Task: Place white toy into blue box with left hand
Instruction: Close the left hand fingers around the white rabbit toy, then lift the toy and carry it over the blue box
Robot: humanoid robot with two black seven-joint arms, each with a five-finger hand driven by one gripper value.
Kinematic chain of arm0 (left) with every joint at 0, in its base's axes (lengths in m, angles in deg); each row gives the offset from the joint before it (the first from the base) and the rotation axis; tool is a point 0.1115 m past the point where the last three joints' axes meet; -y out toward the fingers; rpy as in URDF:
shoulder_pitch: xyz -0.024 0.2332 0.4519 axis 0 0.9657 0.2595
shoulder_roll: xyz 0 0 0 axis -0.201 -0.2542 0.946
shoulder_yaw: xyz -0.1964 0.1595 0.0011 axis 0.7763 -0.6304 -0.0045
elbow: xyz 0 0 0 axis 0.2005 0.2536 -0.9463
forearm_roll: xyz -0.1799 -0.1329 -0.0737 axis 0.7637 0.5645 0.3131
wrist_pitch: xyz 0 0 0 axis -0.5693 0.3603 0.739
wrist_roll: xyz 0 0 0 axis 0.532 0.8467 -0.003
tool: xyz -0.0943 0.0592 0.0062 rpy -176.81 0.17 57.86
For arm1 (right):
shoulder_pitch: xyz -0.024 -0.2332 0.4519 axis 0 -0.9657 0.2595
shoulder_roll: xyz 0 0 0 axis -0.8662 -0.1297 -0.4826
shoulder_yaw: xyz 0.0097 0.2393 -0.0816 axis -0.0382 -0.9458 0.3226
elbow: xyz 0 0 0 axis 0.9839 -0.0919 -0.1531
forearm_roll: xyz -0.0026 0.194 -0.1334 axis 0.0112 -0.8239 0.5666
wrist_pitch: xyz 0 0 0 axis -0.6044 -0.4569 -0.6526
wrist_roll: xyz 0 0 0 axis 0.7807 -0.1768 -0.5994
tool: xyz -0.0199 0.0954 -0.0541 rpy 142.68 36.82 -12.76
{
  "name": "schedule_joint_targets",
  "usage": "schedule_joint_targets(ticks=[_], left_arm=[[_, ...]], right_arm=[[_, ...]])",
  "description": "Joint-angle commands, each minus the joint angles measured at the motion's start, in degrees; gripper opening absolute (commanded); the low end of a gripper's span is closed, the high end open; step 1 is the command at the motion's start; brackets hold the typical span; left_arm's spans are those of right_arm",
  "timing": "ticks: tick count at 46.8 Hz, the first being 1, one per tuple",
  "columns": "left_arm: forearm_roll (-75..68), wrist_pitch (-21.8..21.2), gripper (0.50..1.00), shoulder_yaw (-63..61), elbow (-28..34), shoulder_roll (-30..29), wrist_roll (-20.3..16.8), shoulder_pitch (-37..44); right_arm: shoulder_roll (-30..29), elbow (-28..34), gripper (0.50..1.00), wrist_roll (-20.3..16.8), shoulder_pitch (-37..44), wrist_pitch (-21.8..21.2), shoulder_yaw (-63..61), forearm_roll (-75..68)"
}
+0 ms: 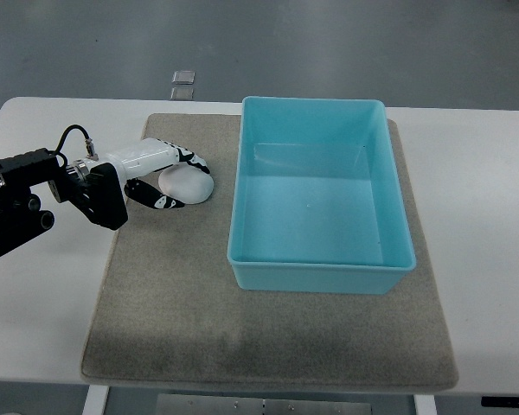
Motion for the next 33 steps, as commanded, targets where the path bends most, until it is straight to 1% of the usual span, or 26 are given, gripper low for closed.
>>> schedule_joint_targets(ticks=[1, 4, 7, 10, 11, 20, 26, 33], left_arm=[[0.0, -1.27, 0.651, 0.0, 0.0, 0.0, 0.0, 0.0], [0.0, -1.97, 0.617, -0.09, 0.0, 0.0, 0.0, 0.0], [0.17, -2.59, 0.572, -0.09, 0.0, 0.0, 0.0, 0.0], [0.44, -3.46, 0.512, 0.17, 0.0, -0.09, 0.0, 0.0], [0.53, -3.81, 0.501, 0.35, 0.0, -0.18, 0.0, -0.09], [1.58, -5.84, 0.5, 3.68, 0.61, -0.88, 0.0, -2.37], [1.49, -5.58, 0.5, 7.82, 0.44, -0.88, 0.0, -4.3], [1.32, -5.31, 0.5, 8.17, -0.79, 0.26, 0.0, -7.64]], right_arm=[[0.0, 0.0, 0.936, 0.0, 0.0, 0.0, 0.05, -0.01], [0.0, 0.0, 0.936, 0.0, 0.0, 0.0, -0.04, -0.01], [0.0, 0.0, 0.936, 0.0, 0.0, 0.0, -0.04, -0.01], [0.0, 0.0, 0.936, 0.0, 0.0, 0.0, -0.04, -0.01], [0.0, 0.0, 0.936, 0.0, 0.0, 0.0, 0.05, -0.01], [0.0, 0.0, 0.936, 0.0, 0.0, 0.0, 0.05, -0.01], [0.0, 0.0, 0.936, 0.0, 0.0, 0.0, -0.04, -0.01], [0.0, 0.0, 0.936, 0.0, 0.0, 0.0, -0.04, -0.01]])
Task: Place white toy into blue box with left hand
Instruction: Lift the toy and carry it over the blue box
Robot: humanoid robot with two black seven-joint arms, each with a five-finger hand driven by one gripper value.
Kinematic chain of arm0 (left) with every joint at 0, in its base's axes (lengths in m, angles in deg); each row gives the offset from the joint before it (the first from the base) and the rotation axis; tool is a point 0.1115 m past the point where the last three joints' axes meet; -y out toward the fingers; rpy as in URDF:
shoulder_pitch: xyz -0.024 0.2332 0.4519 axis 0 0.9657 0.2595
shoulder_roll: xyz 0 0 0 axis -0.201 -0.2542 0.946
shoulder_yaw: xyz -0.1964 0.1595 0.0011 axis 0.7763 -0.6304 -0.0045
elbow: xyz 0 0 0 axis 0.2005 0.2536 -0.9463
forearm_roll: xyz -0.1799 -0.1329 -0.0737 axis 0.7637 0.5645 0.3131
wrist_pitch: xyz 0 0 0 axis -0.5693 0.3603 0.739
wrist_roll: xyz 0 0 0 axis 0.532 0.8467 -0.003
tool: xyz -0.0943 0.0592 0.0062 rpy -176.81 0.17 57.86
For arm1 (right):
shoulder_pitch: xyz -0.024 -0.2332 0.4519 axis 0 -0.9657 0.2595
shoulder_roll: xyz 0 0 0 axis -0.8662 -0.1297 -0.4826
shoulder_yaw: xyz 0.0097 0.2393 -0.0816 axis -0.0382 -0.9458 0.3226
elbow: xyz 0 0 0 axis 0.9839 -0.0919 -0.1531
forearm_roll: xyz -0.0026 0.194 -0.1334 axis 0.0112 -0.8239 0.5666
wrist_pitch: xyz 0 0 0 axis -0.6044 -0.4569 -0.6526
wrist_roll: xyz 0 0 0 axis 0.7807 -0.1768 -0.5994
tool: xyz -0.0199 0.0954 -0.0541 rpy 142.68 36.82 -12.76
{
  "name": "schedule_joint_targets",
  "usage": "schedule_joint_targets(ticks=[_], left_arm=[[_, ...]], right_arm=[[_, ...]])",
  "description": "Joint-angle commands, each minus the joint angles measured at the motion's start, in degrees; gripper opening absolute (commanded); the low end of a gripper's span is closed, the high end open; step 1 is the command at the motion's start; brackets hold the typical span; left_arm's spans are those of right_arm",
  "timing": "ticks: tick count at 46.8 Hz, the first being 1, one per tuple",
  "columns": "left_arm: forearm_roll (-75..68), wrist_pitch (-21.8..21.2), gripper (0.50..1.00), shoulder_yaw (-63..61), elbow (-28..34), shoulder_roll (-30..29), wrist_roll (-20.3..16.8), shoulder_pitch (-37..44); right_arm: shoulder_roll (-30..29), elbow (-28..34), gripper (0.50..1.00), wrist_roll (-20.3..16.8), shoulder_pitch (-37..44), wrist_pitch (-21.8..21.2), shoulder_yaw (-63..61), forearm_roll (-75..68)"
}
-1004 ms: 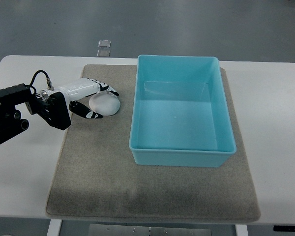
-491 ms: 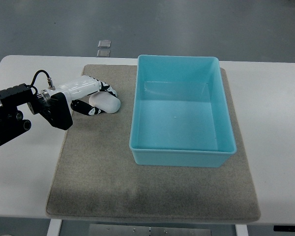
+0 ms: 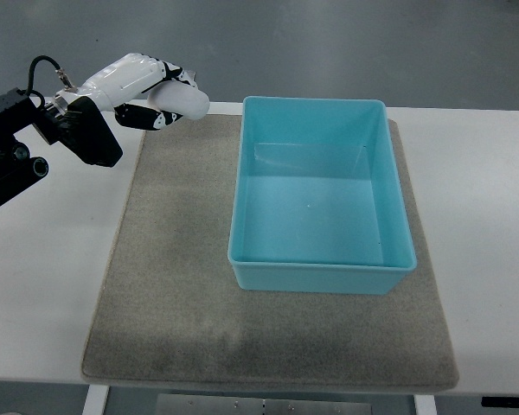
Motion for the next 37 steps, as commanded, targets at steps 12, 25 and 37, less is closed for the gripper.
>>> schedule_joint_targets(ticks=[12, 25, 37], left_arm=[[-0.81, 0.55, 0.5, -0.89, -9.88, 7.13, 0.0, -1.87], [-1.34, 0.47, 0.5, -7.91, -13.5, 13.37, 0.0, -1.69], [-1.34, -0.06, 0.542, -14.6, -11.3, 13.9, 0.0, -1.6]], right_arm=[[0.0, 0.0, 0.936, 0.0, 0.0, 0.0, -0.04, 0.0], [0.0, 0.0, 0.936, 0.0, 0.0, 0.0, 0.05, 0.0], [0.0, 0.0, 0.936, 0.0, 0.0, 0.0, -0.04, 0.0]])
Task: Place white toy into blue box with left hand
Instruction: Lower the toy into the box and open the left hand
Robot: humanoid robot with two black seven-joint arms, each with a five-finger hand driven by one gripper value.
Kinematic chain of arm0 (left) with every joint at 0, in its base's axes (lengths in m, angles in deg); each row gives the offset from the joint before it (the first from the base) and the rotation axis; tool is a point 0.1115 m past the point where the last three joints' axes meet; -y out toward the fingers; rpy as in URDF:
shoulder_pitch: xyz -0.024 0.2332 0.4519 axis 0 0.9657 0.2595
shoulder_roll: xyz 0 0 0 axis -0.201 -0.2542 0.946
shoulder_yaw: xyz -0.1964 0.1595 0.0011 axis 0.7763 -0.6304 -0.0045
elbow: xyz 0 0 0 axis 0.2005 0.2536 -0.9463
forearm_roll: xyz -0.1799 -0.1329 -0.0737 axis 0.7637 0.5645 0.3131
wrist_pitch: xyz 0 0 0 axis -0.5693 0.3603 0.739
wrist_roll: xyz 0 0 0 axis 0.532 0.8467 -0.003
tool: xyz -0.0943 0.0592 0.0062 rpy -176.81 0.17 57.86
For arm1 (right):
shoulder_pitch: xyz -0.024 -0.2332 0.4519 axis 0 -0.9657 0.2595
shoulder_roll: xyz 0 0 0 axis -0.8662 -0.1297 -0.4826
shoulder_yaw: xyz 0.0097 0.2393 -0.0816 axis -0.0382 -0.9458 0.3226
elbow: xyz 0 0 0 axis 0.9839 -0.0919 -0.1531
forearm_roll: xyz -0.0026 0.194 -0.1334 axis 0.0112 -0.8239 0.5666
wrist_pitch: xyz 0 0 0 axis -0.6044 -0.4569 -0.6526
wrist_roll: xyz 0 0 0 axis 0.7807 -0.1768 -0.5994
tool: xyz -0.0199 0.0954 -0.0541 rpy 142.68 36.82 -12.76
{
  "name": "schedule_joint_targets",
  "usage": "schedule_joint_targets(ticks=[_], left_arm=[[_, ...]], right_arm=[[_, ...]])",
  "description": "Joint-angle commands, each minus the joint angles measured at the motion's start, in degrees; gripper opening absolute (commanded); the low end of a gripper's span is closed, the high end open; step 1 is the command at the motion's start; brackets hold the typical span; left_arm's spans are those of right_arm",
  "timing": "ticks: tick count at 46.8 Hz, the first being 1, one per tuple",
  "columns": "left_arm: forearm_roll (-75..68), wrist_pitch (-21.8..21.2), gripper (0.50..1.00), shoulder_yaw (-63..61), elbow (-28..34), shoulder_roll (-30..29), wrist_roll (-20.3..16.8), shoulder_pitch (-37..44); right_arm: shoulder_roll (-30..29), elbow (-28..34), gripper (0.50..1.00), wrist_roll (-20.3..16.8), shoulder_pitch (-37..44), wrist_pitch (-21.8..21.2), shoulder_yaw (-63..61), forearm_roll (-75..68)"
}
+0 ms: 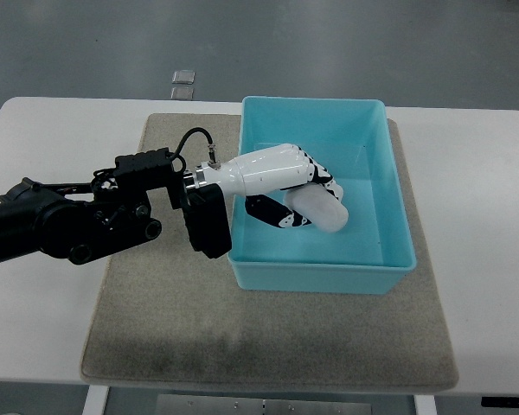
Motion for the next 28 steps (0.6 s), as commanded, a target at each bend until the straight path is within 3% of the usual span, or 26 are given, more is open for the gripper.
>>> schedule_joint_targets(ticks=[1, 7, 12, 23, 28], left_arm=[[0.01, 0.06, 0.576, -0.75, 0.62, -0.03, 0.0, 0.04], [0.09, 0.15, 0.81, -1.54, 0.62, -0.03, 0.0, 0.04], [0.09, 0.68, 0.93, -1.72, 0.54, -0.03, 0.0, 0.12], [0.71, 0.59, 0.99, -1.54, 0.1, -0.21, 0.0, -0.05], [1.24, 0.59, 0.992, -1.02, 0.01, -0.3, 0.0, -0.14]], right_arm=[[0.0, 0.0, 0.936, 0.0, 0.0, 0.0, -0.03, 0.0], [0.0, 0.0, 0.936, 0.0, 0.0, 0.0, -0.03, 0.0], [0.0, 0.0, 0.936, 0.0, 0.0, 0.0, 0.06, 0.0], [0.0, 0.0, 0.936, 0.0, 0.0, 0.0, -0.03, 0.0], [0.0, 0.0, 0.936, 0.0, 0.0, 0.0, -0.03, 0.0]])
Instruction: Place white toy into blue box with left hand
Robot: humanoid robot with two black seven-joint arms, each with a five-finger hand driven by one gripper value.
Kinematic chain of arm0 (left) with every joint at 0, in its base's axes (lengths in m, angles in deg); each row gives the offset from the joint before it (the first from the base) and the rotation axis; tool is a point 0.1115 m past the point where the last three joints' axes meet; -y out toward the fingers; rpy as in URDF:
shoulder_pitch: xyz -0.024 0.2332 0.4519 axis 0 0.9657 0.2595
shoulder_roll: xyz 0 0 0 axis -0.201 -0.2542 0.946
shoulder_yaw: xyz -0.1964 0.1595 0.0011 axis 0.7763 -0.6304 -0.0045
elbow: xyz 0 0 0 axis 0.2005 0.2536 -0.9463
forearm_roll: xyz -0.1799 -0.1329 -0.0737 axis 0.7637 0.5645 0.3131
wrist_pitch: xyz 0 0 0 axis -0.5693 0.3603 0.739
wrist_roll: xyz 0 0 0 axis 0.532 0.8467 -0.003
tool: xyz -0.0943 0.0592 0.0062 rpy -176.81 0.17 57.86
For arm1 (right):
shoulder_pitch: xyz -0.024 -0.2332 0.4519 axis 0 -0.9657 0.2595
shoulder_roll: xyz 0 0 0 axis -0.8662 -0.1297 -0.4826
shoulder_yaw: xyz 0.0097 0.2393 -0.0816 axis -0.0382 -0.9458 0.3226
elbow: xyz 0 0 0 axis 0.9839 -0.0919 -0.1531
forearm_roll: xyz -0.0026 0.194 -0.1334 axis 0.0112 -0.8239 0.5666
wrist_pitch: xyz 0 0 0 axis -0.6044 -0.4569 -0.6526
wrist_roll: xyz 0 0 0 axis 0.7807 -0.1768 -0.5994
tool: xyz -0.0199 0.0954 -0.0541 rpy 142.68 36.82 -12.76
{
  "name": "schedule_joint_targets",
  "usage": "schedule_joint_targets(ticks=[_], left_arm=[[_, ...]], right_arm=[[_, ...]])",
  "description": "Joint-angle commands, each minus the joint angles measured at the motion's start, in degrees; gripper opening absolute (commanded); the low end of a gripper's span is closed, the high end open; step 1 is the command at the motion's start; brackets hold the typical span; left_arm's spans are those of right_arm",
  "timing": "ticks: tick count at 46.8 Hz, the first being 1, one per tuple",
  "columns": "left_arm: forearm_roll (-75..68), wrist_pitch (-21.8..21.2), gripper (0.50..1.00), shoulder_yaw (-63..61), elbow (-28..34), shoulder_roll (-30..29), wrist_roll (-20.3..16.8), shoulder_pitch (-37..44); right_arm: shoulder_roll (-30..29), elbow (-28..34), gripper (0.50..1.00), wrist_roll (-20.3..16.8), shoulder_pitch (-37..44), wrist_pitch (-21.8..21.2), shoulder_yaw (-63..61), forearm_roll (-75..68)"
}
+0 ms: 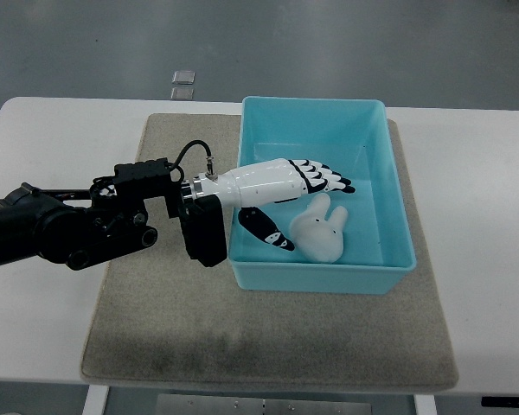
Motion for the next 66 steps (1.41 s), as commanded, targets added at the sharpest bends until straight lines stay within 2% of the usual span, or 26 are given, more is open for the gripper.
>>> schedule_joint_targets(ticks=[1, 12, 26, 33, 42, 51, 55, 62, 66], left_arm=[[0.2, -0.01, 0.992, 0.24, -0.03, -0.11, 0.0, -0.11], [2.13, -0.45, 0.992, 1.64, -0.11, -0.2, 0.0, -0.02], [23.04, 0.6, 0.994, 7.0, -0.11, -1.34, 0.0, -0.03], [37.71, 3.42, 0.992, 10.87, -0.11, -2.39, 0.0, 0.15], [63.8, 3.77, 0.994, 12.19, 1.03, -5.56, 0.0, 0.41], [86.41, 6.14, 0.994, 12.19, 6.65, -6.35, 0.0, 0.59], [88.53, 7.37, 0.994, 11.57, 9.46, -6.44, 2.64, 0.59], [89.59, 13.17, 0.994, 12.54, 14.12, -6.97, 11.08, 0.59], [90.64, 13.7, 0.994, 14.29, 16.32, -6.79, 13.81, 0.59]], right_arm=[[0.0, 0.0, 0.936, 0.0, 0.0, 0.0, -0.03, 0.0], [0.0, 0.0, 0.936, 0.0, 0.0, 0.0, -0.03, 0.0], [0.0, 0.0, 0.936, 0.0, 0.0, 0.0, -0.03, 0.0], [0.0, 0.0, 0.936, 0.0, 0.0, 0.0, -0.03, 0.0], [0.0, 0.0, 0.936, 0.0, 0.0, 0.0, 0.06, 0.0], [0.0, 0.0, 0.936, 0.0, 0.0, 0.0, 0.06, 0.0], [0.0, 0.0, 0.936, 0.0, 0.0, 0.0, 0.06, 0.0], [0.0, 0.0, 0.936, 0.0, 0.0, 0.0, 0.06, 0.0], [0.0, 0.0, 0.936, 0.0, 0.0, 0.0, -0.03, 0.0]])
